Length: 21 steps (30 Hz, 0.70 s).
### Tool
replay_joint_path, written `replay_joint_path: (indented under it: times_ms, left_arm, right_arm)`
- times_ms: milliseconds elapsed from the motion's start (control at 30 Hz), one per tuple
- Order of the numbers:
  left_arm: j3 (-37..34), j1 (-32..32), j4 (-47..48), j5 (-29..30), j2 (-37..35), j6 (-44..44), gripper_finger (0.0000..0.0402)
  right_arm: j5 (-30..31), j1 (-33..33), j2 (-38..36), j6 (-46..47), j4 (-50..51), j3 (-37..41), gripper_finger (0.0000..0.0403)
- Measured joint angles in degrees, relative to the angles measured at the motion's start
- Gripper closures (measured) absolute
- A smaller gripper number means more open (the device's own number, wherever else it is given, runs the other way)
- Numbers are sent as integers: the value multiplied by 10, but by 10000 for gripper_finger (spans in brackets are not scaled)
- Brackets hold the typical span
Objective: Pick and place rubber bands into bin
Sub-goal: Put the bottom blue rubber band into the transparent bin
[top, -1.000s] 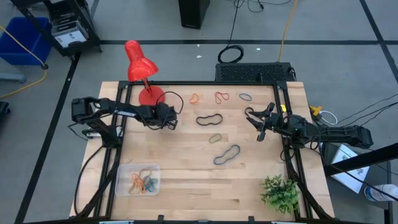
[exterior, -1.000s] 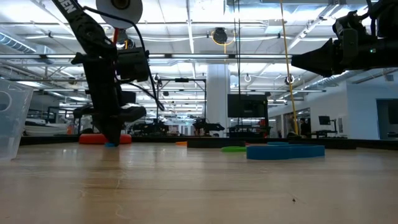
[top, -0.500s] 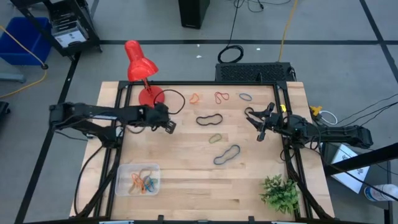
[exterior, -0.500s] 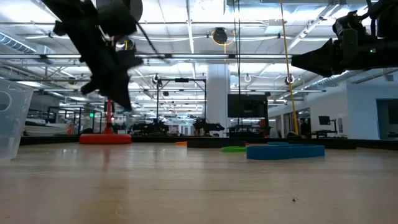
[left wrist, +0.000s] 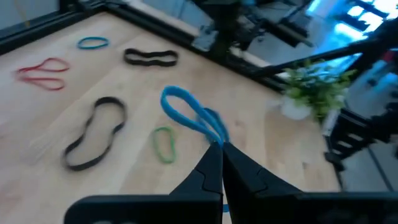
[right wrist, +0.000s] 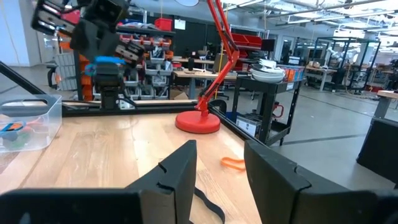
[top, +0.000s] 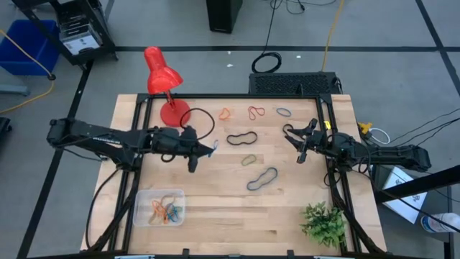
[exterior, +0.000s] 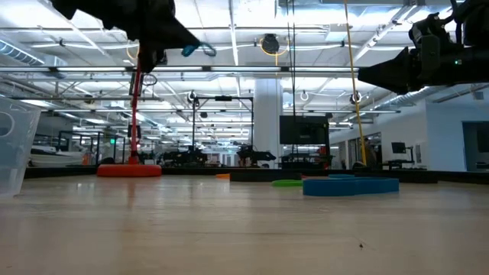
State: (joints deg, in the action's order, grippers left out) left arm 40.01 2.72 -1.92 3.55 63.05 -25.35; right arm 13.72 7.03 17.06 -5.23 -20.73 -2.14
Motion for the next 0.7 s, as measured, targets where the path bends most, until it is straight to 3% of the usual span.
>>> replay_joint_path:
  times_ms: [267,467,567,700]
  left_arm:
    - [1,76,-76,-97,0,53,399]
    - [26,164,-8,-115,0,60,400]
    - [44,205,76,-109,0,2,400]
    - [64,245,161,-97,0,-141,400]
  right_arm:
    - [0,0,0,0,0,0,273]
    - [0,0,0,0,0,0,273]
    - [0,0,0,0,0,0,273]
    - [0,0,0,0,0,0,273]
